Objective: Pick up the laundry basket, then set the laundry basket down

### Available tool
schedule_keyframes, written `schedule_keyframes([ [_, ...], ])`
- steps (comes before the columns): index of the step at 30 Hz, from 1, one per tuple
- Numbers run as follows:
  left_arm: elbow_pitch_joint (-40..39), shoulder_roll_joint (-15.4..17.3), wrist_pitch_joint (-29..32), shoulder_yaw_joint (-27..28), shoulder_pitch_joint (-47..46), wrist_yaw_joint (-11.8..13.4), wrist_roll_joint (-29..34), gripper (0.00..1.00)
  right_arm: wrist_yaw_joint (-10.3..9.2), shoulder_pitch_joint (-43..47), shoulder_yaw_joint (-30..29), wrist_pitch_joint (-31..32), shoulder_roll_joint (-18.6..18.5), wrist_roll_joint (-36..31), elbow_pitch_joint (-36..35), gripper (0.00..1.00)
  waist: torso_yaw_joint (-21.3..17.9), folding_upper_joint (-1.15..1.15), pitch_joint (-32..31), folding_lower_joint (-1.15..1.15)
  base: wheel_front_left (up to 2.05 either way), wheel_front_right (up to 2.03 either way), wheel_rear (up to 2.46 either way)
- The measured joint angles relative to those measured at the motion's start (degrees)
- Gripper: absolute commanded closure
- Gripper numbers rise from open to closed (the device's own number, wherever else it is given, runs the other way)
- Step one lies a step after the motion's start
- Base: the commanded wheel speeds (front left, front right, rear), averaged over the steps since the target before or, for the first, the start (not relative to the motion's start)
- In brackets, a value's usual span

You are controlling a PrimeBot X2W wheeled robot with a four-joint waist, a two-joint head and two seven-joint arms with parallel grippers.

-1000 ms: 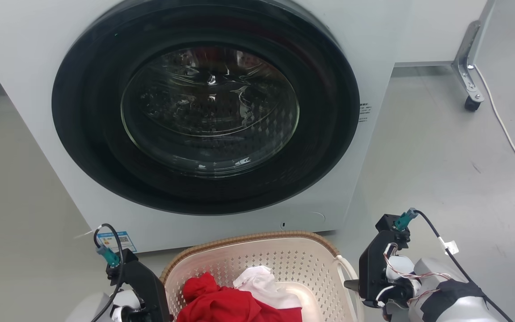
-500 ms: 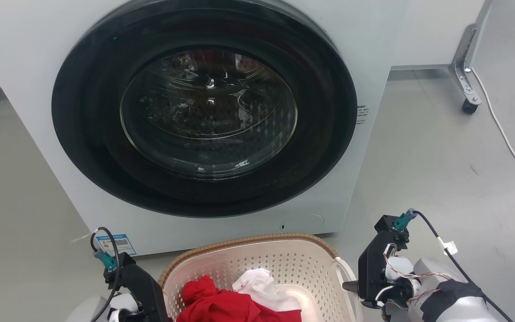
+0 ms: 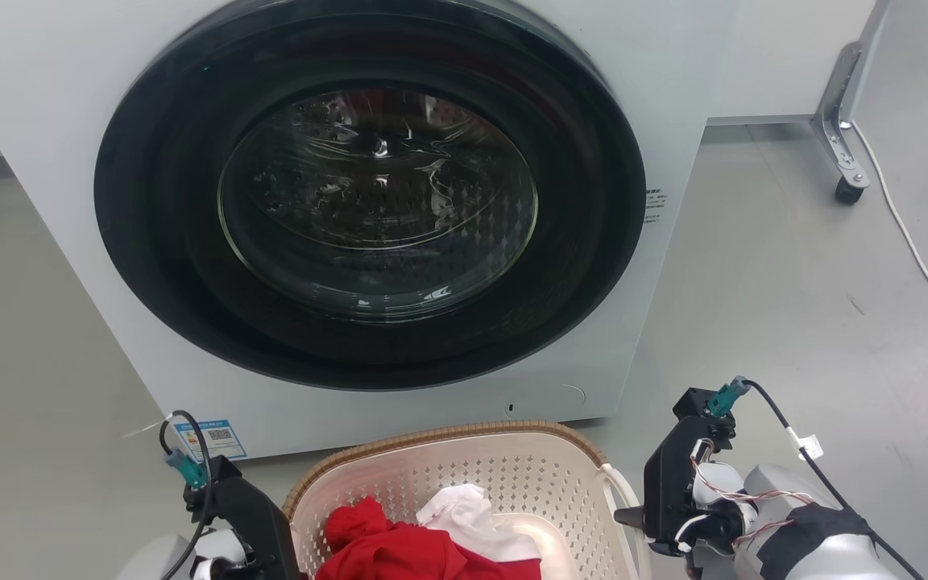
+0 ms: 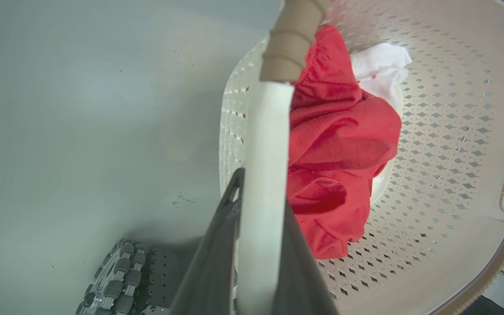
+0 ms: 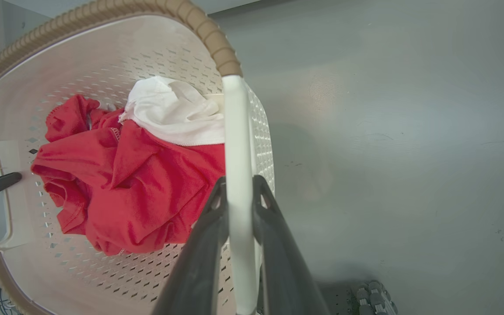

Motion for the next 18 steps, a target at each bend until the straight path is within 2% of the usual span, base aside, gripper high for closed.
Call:
schedule_keyframes([
  [18, -1.07, 0.55, -2.12, -0.87, 0.41, 0.00, -0.43, 1.00, -0.01, 0.02, 1.83, -0.96, -0.25, 1.85, -1.11, 1.00, -0.25, 0.00, 1.73, 0.00, 0.00, 0.00, 0.00],
])
